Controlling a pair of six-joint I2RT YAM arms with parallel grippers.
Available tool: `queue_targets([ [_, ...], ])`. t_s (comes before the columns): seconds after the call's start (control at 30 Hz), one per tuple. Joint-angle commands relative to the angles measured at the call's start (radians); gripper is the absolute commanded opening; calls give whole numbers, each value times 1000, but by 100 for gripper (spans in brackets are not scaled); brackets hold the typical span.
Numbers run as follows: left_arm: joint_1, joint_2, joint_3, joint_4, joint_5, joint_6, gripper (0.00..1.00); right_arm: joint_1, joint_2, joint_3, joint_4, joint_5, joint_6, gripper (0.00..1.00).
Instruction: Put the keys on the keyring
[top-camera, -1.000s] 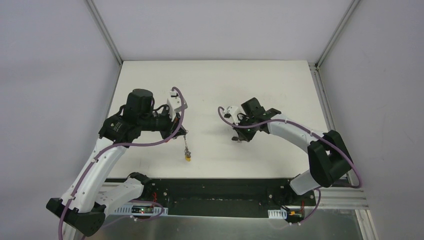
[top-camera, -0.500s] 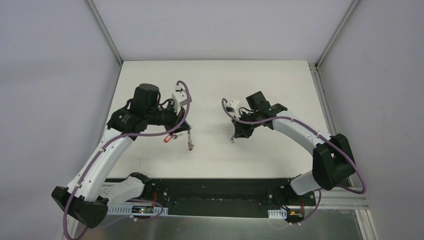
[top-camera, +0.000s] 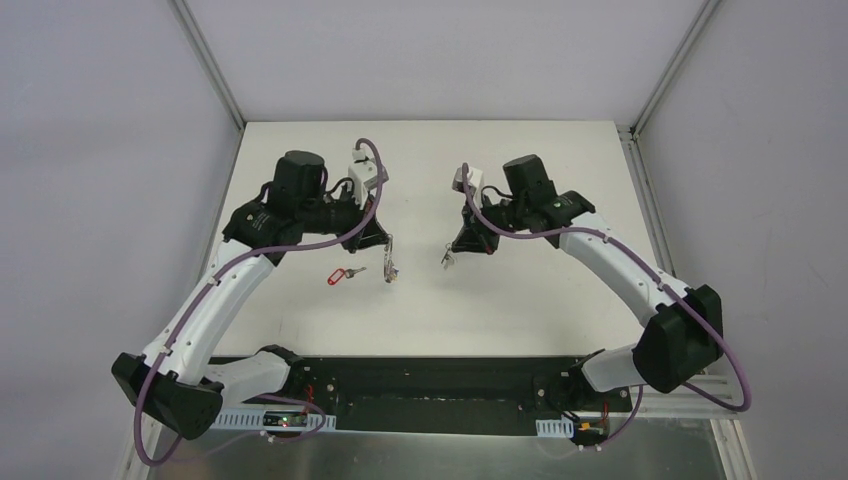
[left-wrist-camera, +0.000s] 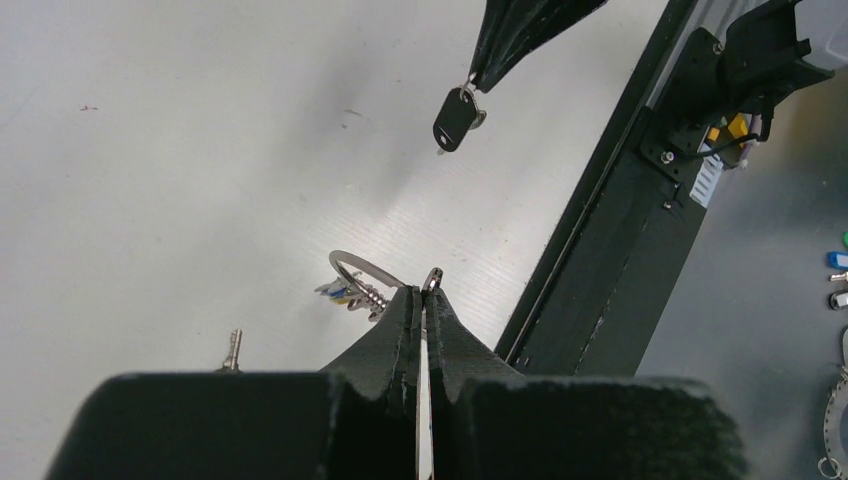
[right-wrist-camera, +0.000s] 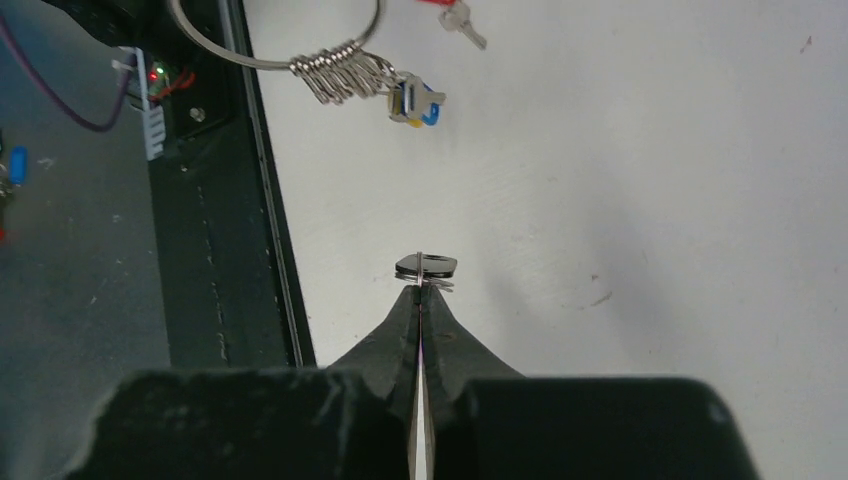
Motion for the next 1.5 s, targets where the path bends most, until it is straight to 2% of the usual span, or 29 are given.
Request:
queue_targets([
  [0.0, -7, 6, 74, 70, -4, -47, 0, -6, -40, 92, 44, -154, 81, 0],
  [0.23, -41, 43, 135, 90, -22, -87, 0, -5, -17, 203, 68, -233, 218, 0],
  [0.53, -90, 101, 182, 94, -47, -174, 0, 4, -30, 246, 63, -207, 253, 0],
  [0.77, -110, 104, 163, 129, -73, -279, 0, 36, -20, 275, -7, -182, 157, 0],
  [1.03, -110, 68, 79, 226, 18, -382, 0, 140, 7, 285, -93, -76, 5, 0],
  [1.27, -110, 69, 40, 274, 97, -428, 0, 167, -17, 303, -124, 5, -57, 0],
  [1.47, -109, 59, -3, 314, 166, -486, 0, 179, -107, 204, -77, 75, -110, 0],
])
